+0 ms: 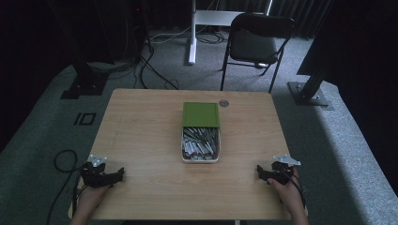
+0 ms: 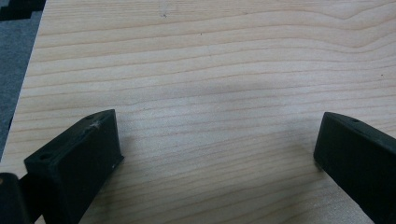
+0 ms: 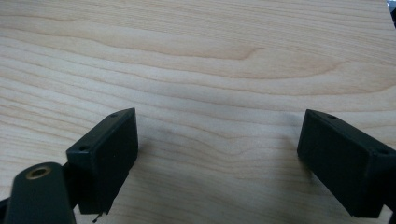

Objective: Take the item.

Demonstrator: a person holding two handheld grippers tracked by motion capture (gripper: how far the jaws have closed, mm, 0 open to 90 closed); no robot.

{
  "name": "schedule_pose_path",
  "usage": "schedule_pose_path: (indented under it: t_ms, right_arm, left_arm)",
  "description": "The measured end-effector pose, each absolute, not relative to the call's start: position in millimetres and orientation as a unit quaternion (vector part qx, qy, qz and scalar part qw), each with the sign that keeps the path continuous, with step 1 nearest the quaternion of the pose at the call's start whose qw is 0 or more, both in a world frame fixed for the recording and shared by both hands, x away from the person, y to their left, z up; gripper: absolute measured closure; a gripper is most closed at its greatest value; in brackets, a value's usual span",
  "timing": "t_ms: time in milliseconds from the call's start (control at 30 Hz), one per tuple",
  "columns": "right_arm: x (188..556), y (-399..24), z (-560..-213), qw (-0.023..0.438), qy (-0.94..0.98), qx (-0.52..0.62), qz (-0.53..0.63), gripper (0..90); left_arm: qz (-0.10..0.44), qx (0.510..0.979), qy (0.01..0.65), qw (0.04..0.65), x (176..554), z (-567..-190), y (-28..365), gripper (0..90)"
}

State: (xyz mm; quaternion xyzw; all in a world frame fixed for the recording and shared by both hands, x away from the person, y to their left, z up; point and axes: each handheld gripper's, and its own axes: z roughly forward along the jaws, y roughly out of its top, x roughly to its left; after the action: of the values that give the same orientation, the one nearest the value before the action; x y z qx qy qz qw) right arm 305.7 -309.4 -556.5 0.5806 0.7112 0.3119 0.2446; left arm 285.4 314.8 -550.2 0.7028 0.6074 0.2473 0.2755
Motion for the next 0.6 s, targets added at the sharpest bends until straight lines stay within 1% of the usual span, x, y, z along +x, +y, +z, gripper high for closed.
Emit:
schedule_pose_path:
  t_ms: [400,600]
  right_arm:
    - [306.9,-299.4,-555.4,0.247,0.710,0.582,0.310,13.7]
    - [309.7,-292.1,-543.8,0.256,0.710,0.571,0.322,14.6]
  left_arm:
    - [0.247,0.703,0.607,0.276,285.4,-550.2,314.8,1.3]
    - [0.247,0.703,0.607,0.276,285.4,-550.2,314.8,1.3]
